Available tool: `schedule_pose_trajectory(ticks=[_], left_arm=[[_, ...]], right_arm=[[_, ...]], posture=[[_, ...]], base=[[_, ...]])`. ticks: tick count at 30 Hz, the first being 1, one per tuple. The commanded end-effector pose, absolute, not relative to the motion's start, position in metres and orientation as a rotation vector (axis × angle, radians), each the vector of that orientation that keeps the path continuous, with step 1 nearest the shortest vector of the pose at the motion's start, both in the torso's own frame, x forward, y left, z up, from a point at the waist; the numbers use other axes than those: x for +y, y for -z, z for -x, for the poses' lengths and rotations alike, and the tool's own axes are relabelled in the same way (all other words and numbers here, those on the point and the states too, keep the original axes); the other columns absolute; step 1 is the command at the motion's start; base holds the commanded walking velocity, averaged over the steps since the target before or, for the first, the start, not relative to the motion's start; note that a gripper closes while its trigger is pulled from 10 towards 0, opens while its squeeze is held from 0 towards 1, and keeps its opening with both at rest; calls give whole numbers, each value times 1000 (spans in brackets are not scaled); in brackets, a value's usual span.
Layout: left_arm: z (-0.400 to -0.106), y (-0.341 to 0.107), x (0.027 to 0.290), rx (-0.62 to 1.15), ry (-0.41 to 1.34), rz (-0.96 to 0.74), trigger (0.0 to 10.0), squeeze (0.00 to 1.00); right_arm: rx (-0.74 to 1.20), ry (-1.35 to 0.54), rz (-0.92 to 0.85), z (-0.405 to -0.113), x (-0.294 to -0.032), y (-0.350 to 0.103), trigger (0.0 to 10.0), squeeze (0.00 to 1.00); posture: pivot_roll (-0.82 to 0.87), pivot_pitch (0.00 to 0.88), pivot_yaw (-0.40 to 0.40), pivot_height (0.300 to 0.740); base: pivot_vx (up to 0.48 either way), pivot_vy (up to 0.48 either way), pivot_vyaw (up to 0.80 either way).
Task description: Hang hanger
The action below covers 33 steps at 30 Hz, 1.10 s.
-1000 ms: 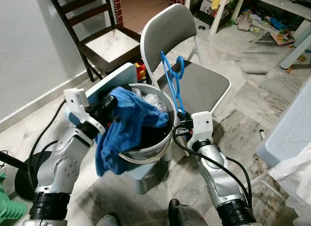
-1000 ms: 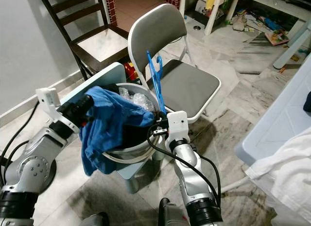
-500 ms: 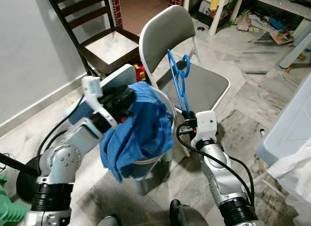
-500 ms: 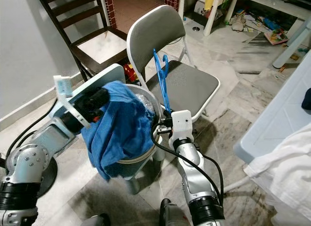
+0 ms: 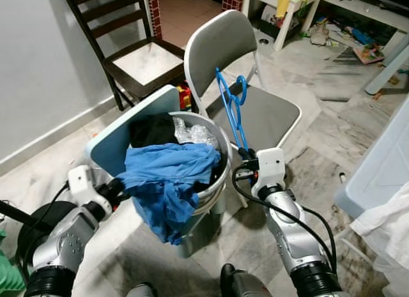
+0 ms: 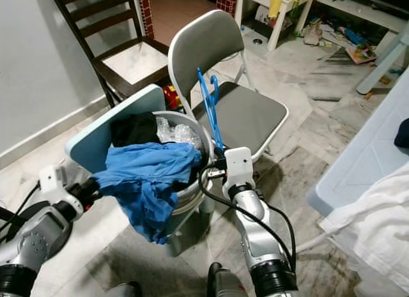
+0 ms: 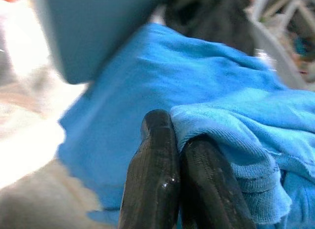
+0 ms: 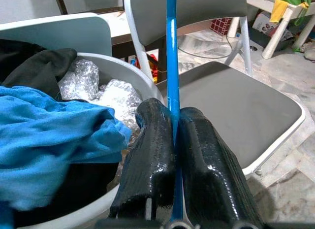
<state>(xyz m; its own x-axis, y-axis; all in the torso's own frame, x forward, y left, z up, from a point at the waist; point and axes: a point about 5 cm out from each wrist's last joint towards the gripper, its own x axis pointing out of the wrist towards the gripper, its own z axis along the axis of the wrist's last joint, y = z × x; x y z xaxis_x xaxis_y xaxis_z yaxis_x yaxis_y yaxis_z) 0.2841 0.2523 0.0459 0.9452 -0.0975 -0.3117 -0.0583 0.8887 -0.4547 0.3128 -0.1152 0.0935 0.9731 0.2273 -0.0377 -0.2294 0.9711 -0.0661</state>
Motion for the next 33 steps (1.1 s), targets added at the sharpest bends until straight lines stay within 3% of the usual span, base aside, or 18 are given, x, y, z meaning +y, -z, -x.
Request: schedule_pose_trajectory(ticks=[1,7,8,9,11,13,14,33], left_arm=[[-283,-44,262,331,-33,433,10000,1000],[-284,-42,269,331,-72,313,10000,1000],[-284,-42,270,335,-75,301,10000,780],[-285,-41,271,334,-81,282,10000,0],[-286,-42,271,324,-83,274,10000,0],[-288,-44,273,297,-93,273,2353,0],[-289,-46,273,275,-84,284,0,0],[-304,-71,270,125,-36,191,0,0]], right_arm=[[28,-237,71,-312,-114,-95,10000,0],[31,-239,70,-311,-112,-94,10000,0],[31,-238,70,-311,-112,-94,10000,0],[32,-237,69,-310,-112,-93,10000,0],[32,-235,69,-310,-113,-93,10000,0],[32,-231,70,-309,-114,-93,10000,0],[32,-229,71,-309,-115,-93,10000,0],[28,-221,73,-310,-115,-93,10000,0]], posture=[[-51,204,-51,740],[-56,207,-46,740],[-57,207,-46,740],[-61,207,-43,740],[-64,207,-42,740],[-66,206,-41,740],[-66,205,-40,740],[-63,200,-35,740]], base=[[0,0,0],[0,0,0],[0,0,0],[0,0,0],[0,0,0],[0,0,0],[0,0,0],[0,0,0]])
